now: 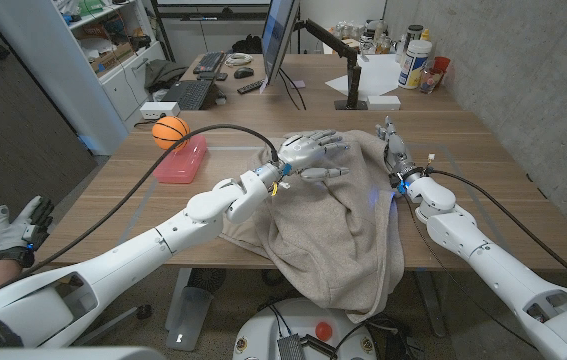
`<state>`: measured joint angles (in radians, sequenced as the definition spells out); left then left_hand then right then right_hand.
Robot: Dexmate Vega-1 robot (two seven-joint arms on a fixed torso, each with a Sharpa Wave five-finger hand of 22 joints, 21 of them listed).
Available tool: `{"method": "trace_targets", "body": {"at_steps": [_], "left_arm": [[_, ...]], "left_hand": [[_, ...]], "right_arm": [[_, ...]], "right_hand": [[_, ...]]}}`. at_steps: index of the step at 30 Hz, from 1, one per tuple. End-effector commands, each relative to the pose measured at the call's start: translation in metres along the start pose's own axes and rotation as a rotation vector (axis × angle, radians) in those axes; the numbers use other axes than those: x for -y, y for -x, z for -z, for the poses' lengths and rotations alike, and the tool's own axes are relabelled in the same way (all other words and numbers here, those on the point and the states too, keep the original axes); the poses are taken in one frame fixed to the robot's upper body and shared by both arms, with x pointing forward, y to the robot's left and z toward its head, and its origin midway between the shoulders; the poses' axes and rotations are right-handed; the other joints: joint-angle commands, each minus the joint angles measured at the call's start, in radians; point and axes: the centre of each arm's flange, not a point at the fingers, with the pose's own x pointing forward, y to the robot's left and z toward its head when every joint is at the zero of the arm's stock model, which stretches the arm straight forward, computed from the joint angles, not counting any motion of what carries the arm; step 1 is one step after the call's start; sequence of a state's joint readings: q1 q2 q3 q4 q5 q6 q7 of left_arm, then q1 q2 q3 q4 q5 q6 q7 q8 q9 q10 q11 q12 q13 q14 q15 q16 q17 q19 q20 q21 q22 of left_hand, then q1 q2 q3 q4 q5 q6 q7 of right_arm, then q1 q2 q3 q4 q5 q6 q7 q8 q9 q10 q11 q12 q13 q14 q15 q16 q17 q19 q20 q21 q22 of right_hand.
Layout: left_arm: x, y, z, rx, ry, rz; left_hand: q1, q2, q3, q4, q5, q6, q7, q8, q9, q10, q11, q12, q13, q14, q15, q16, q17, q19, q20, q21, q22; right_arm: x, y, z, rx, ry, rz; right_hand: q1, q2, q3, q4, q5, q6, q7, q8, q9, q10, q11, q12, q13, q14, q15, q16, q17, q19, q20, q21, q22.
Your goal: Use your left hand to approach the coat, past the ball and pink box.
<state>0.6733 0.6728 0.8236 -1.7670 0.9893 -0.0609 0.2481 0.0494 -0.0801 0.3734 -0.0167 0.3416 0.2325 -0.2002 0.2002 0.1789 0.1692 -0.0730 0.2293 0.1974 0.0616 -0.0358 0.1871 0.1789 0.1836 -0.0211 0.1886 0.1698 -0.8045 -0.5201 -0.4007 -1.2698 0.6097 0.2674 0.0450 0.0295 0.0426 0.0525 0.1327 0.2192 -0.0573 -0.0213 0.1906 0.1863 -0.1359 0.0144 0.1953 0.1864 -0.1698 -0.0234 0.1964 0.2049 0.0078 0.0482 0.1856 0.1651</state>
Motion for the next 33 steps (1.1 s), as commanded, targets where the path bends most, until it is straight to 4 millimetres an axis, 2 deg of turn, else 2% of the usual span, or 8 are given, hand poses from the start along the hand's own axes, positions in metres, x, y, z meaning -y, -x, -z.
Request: {"method": "trace_targets", "body": {"at_steps": [1,15,33], "left_arm": [[-0.007,0.003,-0.002,0.008,-0.016,-0.007],[-0.010,0.016,-0.009,0.003,-0.067,-0.016],[0.000,0.028,-0.016,0.003,-0.080,-0.011]], "left_hand": [[-0.002,0.001,-0.003,-0.001,0.008,0.011,0.002,0.005,0.004,0.000,-0.001,-0.002,0.004,0.009,-0.099,-0.001,0.003,0.010,-0.004,0.001,0.002],[0.000,0.004,-0.004,-0.001,0.011,0.010,0.003,0.003,0.005,-0.003,0.002,-0.005,0.004,0.007,-0.097,-0.002,0.003,0.003,-0.001,-0.002,0.002],[0.002,0.006,-0.004,-0.003,0.013,0.014,0.007,0.003,0.005,-0.004,0.004,-0.006,0.004,0.002,-0.094,-0.004,0.003,-0.004,0.000,-0.003,0.002]], "right_arm": [[-0.001,-0.002,0.001,-0.008,0.001,-0.003],[-0.001,-0.002,0.001,-0.013,0.002,-0.004],[-0.001,-0.002,0.001,-0.012,0.006,-0.001]], "right_hand": [[0.004,0.010,-0.005,0.003,0.007,-0.005,0.003,0.003,0.001,-0.004,0.003,0.001,0.002,-0.030,0.008,0.005,-0.001,-0.003,0.003,0.002,0.004],[0.004,0.011,-0.006,0.003,0.007,-0.005,0.003,0.003,0.001,-0.005,0.003,0.001,0.002,-0.031,0.008,0.005,-0.001,-0.003,0.003,0.002,0.004],[0.004,0.011,-0.007,0.003,0.007,-0.006,0.003,0.002,0.001,-0.005,0.003,0.001,0.002,-0.032,0.008,0.005,-0.002,-0.004,0.003,0.002,0.004]]}}
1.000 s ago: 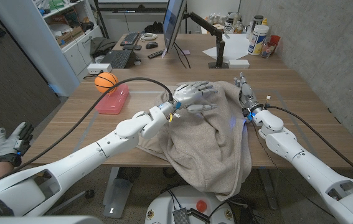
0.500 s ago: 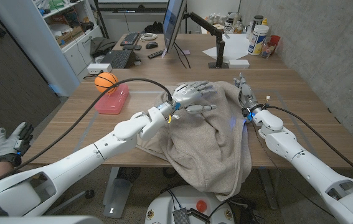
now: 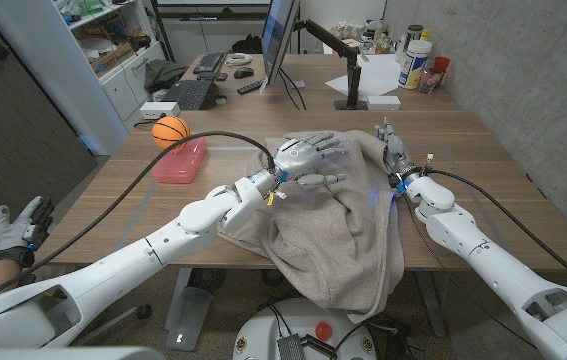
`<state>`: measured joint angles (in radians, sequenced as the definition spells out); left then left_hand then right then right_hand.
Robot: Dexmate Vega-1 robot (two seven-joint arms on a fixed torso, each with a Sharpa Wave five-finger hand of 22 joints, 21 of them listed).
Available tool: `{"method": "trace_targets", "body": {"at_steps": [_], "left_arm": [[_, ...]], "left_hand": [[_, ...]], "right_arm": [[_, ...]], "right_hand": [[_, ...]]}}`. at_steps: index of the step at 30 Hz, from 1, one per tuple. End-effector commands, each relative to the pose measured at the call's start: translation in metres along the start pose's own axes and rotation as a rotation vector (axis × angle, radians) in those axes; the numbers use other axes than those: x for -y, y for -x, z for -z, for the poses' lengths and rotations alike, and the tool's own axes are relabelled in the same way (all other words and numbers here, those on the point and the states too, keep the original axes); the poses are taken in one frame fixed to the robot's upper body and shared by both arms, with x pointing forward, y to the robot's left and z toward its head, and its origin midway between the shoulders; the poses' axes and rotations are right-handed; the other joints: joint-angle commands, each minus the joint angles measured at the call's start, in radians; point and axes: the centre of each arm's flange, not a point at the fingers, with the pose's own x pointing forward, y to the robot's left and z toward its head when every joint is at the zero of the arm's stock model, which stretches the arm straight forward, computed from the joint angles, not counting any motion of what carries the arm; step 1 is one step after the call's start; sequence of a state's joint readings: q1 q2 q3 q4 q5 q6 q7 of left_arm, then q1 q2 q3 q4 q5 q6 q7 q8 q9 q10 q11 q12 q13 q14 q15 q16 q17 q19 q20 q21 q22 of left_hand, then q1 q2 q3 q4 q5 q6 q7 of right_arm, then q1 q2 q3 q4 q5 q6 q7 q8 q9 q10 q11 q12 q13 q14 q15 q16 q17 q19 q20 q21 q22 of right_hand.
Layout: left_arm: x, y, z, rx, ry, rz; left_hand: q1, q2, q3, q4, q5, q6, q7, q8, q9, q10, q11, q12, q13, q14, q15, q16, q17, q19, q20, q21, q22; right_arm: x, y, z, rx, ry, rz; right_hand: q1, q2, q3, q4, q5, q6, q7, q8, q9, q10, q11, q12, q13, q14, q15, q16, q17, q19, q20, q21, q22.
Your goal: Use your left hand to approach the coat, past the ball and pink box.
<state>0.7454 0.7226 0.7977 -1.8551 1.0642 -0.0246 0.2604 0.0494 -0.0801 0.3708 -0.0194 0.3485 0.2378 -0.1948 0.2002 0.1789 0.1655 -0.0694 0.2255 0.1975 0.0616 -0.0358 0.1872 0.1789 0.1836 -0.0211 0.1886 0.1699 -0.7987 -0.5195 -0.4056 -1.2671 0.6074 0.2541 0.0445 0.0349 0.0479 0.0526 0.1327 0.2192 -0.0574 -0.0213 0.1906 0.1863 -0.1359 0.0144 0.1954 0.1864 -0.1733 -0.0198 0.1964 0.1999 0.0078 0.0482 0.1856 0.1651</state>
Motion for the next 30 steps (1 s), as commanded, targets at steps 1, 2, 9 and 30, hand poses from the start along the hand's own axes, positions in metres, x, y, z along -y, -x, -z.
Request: {"method": "trace_targets", "body": {"at_steps": [1,2,9,30], "left_arm": [[0.0062,0.0069,-0.0045,-0.007,-0.015,0.002],[0.0063,0.0069,-0.0045,-0.008,-0.015,0.002],[0.0107,0.0087,-0.0040,-0.018,-0.029,0.004],[0.0154,0.0112,-0.0086,-0.005,-0.037,0.006]], "left_hand": [[0.003,0.005,-0.002,0.000,0.006,0.009,0.002,0.004,0.005,0.000,0.000,-0.002,0.004,0.002,-0.094,-0.004,0.003,-0.004,0.000,-0.004,0.002],[0.004,0.005,-0.002,-0.001,0.006,0.009,0.002,0.004,0.005,-0.001,-0.001,-0.003,0.004,0.000,-0.094,-0.004,0.003,-0.005,0.001,-0.004,0.002],[0.009,0.007,0.000,-0.004,0.007,0.013,0.005,0.004,0.005,-0.001,0.005,-0.003,0.004,0.000,-0.089,-0.004,0.003,-0.007,0.005,-0.004,0.002],[0.020,0.010,0.003,-0.011,0.009,0.016,0.008,0.004,0.005,-0.003,0.003,-0.005,0.004,-0.005,-0.087,-0.005,0.002,-0.014,0.006,-0.004,0.002]], "right_arm": [[-0.0001,-0.0003,0.0000,0.002,0.005,0.001],[-0.0001,-0.0003,0.0000,0.003,0.005,0.001],[0.0010,-0.0004,0.0001,-0.002,-0.001,0.007],[0.0011,-0.0005,0.0005,-0.005,0.002,0.006]], "right_hand": [[-0.001,0.006,-0.008,0.003,0.007,-0.006,0.004,0.002,0.001,-0.006,0.004,0.001,0.002,-0.028,0.004,0.005,0.003,-0.004,0.004,0.002,0.004],[-0.001,0.006,-0.008,0.003,0.007,-0.006,0.003,0.002,0.001,-0.006,0.004,0.001,0.002,-0.028,0.004,0.005,0.003,-0.004,0.003,0.002,0.004],[-0.001,0.006,-0.008,0.002,0.007,-0.006,0.003,0.002,0.001,-0.006,0.003,0.001,0.002,-0.028,0.005,0.005,0.003,-0.004,0.003,0.002,0.004],[-0.001,0.007,-0.009,0.002,0.007,-0.006,0.004,0.002,0.001,-0.005,0.003,0.001,0.002,-0.029,0.004,0.005,0.003,-0.004,0.003,0.002,0.004]]}}
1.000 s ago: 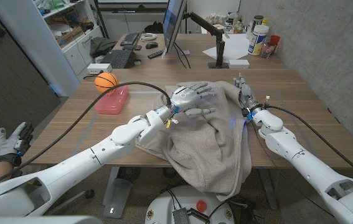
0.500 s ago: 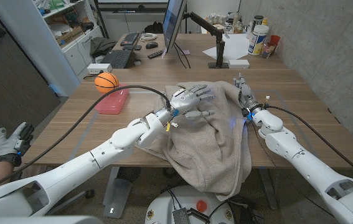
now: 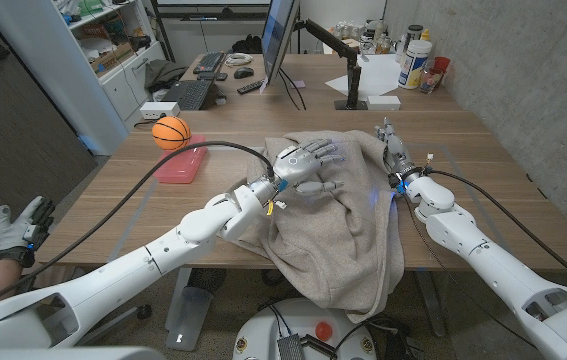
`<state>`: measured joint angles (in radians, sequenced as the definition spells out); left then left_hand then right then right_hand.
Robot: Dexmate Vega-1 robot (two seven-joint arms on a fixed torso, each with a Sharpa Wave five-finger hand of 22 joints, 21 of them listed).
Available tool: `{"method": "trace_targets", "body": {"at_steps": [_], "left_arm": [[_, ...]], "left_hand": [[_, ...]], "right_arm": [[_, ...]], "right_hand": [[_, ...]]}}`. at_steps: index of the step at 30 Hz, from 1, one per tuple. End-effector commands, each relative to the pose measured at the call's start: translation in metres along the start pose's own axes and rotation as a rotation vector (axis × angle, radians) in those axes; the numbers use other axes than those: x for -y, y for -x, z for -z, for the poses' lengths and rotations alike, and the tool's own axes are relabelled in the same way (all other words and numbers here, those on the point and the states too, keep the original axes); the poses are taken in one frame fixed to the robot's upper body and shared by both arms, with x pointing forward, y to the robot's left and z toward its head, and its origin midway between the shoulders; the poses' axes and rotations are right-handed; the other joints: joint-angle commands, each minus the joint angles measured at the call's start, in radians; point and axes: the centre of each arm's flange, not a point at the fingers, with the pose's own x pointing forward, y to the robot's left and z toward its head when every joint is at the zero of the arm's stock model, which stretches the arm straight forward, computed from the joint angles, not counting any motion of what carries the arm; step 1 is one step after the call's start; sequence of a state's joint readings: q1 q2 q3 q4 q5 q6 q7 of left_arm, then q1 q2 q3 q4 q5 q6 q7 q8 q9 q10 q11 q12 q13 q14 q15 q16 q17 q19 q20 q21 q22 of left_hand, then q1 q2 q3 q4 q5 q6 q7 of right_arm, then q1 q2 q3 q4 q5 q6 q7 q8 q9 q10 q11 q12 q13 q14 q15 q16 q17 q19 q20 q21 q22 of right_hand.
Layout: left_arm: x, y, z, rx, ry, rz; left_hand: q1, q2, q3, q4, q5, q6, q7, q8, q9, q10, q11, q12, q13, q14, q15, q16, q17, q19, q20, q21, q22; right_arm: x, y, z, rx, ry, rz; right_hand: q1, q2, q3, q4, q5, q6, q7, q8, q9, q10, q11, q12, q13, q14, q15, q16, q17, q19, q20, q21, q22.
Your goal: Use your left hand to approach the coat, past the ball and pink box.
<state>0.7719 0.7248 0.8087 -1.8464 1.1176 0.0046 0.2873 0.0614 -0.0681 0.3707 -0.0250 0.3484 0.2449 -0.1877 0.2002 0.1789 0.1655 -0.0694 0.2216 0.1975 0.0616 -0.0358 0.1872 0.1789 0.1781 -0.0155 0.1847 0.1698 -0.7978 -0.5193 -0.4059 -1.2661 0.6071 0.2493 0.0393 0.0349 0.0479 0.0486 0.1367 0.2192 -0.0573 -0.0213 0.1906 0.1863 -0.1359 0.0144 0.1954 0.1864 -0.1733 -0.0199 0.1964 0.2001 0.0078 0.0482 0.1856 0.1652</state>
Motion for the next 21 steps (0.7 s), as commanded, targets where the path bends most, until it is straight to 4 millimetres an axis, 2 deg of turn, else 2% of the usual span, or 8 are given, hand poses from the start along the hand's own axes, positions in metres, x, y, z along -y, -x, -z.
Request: {"method": "trace_targets", "body": {"at_steps": [1,21], "left_arm": [[0.0031,0.0018,-0.0022,0.005,0.000,0.000],[0.0086,0.0083,-0.0046,0.003,0.008,0.011]], "left_hand": [[0.008,-0.002,0.003,-0.006,0.009,0.009,0.001,0.004,0.005,-0.004,0.004,-0.001,0.004,-0.006,-0.087,-0.005,0.002,-0.008,0.001,0.000,0.002],[0.012,-0.001,0.004,-0.010,0.009,0.008,0.003,0.002,0.005,-0.004,0.006,-0.001,0.005,-0.007,-0.086,-0.005,0.002,-0.011,0.001,0.000,0.002]], "right_arm": [[0.0004,-0.0002,-0.0003,0.000,0.002,0.001],[0.0004,-0.0005,-0.0002,-0.008,0.006,0.007]], "right_hand": [[-0.001,0.007,-0.006,-0.002,0.007,-0.006,0.003,0.002,0.001,-0.005,0.003,0.001,0.002,-0.029,0.004,0.005,0.003,-0.004,0.003,0.002,0.004],[0.000,0.008,-0.007,-0.002,0.007,-0.005,0.004,0.003,0.001,-0.006,0.004,0.001,0.002,-0.029,0.005,0.005,0.003,-0.004,0.003,0.002,0.004]]}}
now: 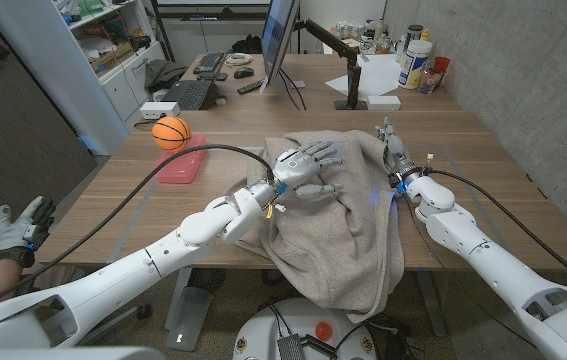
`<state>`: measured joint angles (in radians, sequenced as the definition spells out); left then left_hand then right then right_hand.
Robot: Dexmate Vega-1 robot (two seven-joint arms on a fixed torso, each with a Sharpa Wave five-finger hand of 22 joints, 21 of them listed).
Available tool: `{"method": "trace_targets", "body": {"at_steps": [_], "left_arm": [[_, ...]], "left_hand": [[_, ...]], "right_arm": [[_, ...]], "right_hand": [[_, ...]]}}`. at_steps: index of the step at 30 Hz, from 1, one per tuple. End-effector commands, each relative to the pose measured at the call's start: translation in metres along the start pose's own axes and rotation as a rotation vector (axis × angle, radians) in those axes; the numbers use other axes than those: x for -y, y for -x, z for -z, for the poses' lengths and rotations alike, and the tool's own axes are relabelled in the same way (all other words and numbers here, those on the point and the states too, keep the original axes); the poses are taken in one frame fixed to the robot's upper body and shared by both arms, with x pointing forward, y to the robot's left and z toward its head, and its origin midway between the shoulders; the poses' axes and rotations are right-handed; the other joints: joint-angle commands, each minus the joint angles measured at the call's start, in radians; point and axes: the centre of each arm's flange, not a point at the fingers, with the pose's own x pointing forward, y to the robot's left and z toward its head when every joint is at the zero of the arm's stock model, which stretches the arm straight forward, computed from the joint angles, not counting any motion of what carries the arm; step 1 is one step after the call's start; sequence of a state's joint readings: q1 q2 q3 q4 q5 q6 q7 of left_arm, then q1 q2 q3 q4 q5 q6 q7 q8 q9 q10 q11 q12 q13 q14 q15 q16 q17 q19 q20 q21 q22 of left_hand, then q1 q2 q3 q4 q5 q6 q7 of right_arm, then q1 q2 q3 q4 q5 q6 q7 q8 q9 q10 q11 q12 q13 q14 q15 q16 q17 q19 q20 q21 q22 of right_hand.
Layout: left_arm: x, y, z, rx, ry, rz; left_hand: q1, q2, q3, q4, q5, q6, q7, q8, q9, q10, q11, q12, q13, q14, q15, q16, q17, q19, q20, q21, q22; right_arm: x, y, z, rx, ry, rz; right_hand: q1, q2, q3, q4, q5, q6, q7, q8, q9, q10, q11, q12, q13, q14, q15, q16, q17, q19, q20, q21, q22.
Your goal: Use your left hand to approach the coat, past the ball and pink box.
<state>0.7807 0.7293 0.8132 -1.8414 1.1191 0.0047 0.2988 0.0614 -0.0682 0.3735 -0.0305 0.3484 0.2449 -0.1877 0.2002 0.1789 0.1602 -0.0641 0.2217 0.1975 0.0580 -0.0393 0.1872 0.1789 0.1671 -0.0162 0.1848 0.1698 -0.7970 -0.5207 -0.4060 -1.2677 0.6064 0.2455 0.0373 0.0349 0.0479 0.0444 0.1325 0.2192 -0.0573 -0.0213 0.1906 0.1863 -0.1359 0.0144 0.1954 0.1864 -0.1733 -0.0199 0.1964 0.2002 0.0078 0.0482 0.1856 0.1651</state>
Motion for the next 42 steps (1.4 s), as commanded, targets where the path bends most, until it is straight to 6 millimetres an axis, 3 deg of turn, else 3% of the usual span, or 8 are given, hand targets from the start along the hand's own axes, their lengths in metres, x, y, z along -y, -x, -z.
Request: {"method": "trace_targets", "body": {"at_steps": [1,42], "left_arm": [[0.004,0.004,-0.002,0.001,0.004,0.007],[0.014,0.003,-0.006,-0.007,0.027,-0.004]], "left_hand": [[0.012,0.000,0.001,-0.004,0.009,0.008,0.003,0.002,0.005,0.001,0.000,-0.001,0.005,-0.003,-0.083,-0.005,0.002,0.000,0.001,0.000,0.002],[0.028,0.009,0.007,-0.016,0.008,0.018,0.010,0.004,0.005,0.003,0.005,-0.001,0.005,-0.003,-0.080,-0.003,0.002,-0.002,0.003,0.002,0.002]], "right_arm": [[0.000,0.000,0.000,-0.006,0.004,0.006],[0.000,0.000,0.000,-0.009,0.005,0.007]], "right_hand": [[0.000,0.009,-0.003,0.002,0.007,-0.006,0.003,0.002,0.001,-0.006,0.003,0.001,0.002,-0.030,0.005,0.005,0.002,-0.005,0.004,0.002,0.004],[0.003,0.012,-0.002,0.000,0.007,-0.006,0.004,0.002,0.001,-0.009,0.004,0.000,0.002,-0.033,0.005,0.004,0.002,-0.007,0.005,0.001,0.004]]}}
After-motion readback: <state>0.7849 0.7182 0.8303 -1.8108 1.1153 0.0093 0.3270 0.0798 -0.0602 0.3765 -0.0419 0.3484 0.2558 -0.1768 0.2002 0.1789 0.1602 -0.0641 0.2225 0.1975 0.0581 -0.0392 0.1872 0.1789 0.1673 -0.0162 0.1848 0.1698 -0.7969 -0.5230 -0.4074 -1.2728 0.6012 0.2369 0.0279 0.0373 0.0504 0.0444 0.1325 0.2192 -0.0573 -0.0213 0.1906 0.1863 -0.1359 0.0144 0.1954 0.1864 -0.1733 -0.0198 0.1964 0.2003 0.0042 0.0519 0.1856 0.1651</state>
